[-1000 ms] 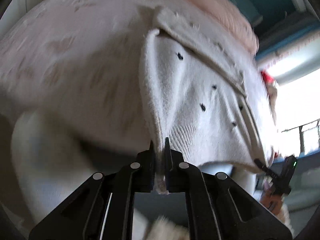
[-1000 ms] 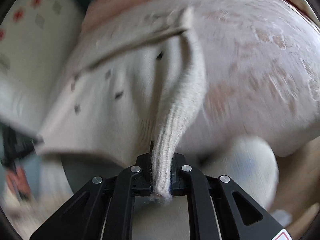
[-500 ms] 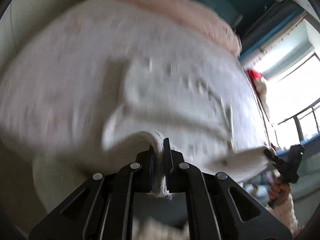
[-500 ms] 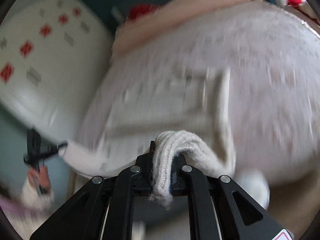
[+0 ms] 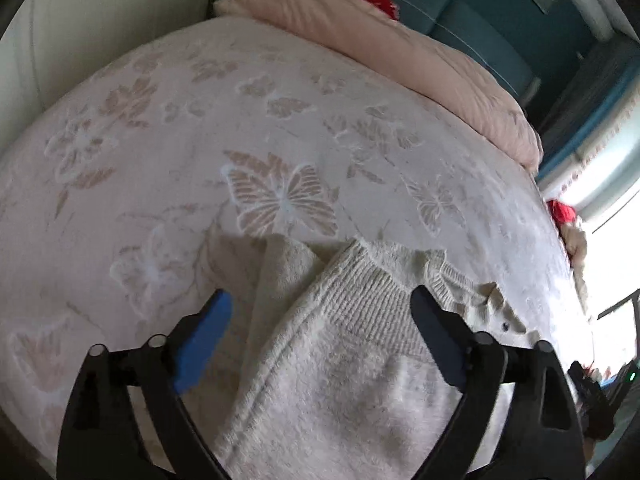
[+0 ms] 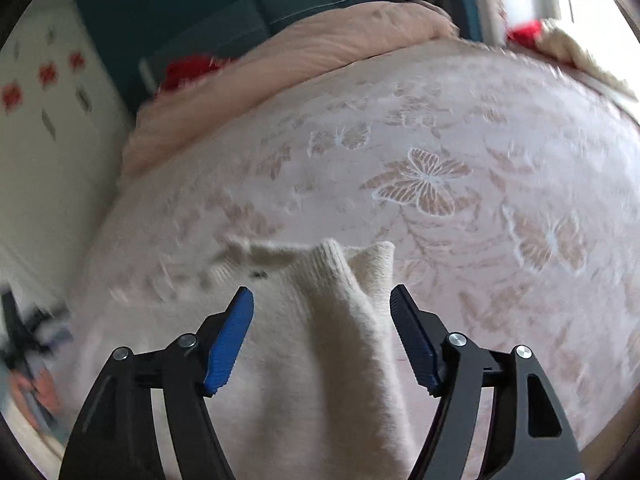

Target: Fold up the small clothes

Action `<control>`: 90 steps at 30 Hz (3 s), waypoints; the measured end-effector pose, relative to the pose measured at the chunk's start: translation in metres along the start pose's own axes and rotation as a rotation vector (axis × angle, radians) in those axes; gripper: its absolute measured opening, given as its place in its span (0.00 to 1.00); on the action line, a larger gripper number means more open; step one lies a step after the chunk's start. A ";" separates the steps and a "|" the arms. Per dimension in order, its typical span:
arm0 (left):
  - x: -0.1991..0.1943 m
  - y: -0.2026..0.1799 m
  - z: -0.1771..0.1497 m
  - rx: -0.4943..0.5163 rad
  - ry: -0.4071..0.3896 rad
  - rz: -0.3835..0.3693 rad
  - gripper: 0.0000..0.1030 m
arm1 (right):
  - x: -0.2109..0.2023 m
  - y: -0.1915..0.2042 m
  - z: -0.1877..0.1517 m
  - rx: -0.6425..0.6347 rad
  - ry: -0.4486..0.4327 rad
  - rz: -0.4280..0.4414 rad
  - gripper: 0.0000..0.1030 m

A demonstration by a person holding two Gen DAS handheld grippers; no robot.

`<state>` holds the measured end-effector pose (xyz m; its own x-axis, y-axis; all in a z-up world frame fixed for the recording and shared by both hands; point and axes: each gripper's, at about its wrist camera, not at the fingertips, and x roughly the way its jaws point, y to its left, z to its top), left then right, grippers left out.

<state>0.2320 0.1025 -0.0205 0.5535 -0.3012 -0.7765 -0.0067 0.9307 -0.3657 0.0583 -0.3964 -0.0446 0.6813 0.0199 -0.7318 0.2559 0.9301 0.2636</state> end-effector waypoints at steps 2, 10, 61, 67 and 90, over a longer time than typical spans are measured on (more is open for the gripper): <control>0.019 -0.006 0.000 0.046 0.042 -0.003 0.87 | 0.016 0.003 -0.002 -0.048 0.037 -0.034 0.67; 0.064 -0.034 -0.007 0.164 0.123 0.030 0.13 | 0.059 0.011 -0.004 -0.033 0.136 -0.045 0.08; -0.027 0.005 -0.115 -0.096 0.043 -0.099 0.48 | -0.032 0.052 -0.113 0.092 0.127 0.043 0.29; -0.040 -0.007 -0.107 -0.096 -0.001 -0.076 0.59 | -0.035 0.084 -0.074 0.045 0.083 0.166 0.19; -0.061 0.063 -0.137 -0.382 -0.083 -0.059 0.93 | -0.056 -0.040 -0.115 0.350 0.142 0.006 0.65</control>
<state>0.0839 0.1514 -0.0668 0.6274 -0.3193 -0.7102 -0.2737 0.7634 -0.5850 -0.0694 -0.3925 -0.0865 0.5879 0.0986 -0.8029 0.4875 0.7488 0.4490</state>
